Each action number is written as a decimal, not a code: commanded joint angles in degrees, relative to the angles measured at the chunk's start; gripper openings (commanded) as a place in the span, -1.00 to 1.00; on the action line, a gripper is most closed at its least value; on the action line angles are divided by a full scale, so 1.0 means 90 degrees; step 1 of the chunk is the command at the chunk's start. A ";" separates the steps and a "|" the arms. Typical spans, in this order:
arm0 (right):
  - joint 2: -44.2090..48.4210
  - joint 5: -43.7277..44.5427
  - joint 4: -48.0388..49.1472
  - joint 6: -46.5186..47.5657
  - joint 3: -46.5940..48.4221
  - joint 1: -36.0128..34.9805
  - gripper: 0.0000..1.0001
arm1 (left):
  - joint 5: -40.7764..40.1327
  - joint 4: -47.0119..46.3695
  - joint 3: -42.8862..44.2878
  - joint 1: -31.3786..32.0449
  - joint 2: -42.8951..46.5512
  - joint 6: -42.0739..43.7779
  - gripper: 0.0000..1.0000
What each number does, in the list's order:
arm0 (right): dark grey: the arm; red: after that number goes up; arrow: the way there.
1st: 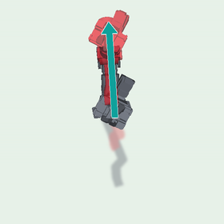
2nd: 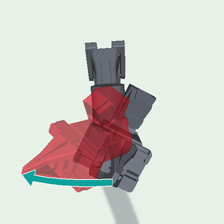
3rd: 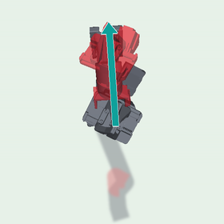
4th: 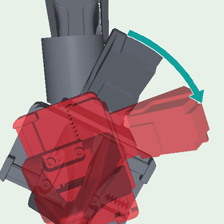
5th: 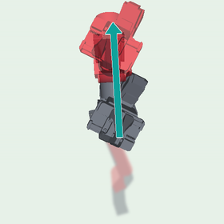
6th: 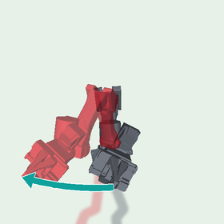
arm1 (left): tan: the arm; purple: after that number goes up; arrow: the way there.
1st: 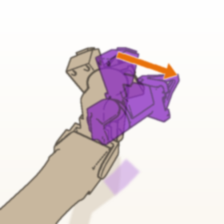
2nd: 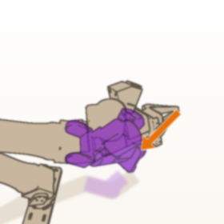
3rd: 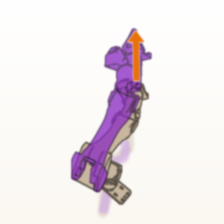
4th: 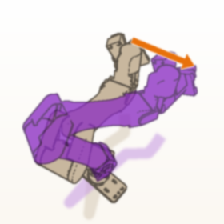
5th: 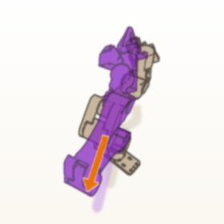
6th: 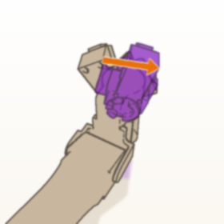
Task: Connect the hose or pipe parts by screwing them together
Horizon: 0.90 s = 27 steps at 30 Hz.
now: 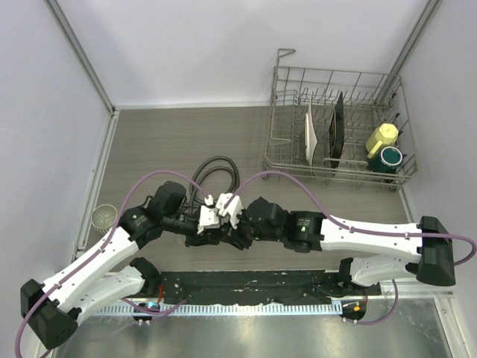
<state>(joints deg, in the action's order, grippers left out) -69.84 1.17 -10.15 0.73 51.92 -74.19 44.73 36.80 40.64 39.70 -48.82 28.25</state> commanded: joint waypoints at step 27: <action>-0.0687 0.0798 0.0357 -0.6028 0.0705 0.0509 -0.99 | -0.1834 -0.2633 -0.0141 0.0178 0.0590 -0.1391 -1.00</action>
<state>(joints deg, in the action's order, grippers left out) -76.12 9.45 -8.10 -44.38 54.22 -68.49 30.02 26.92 35.88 40.51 -43.53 16.82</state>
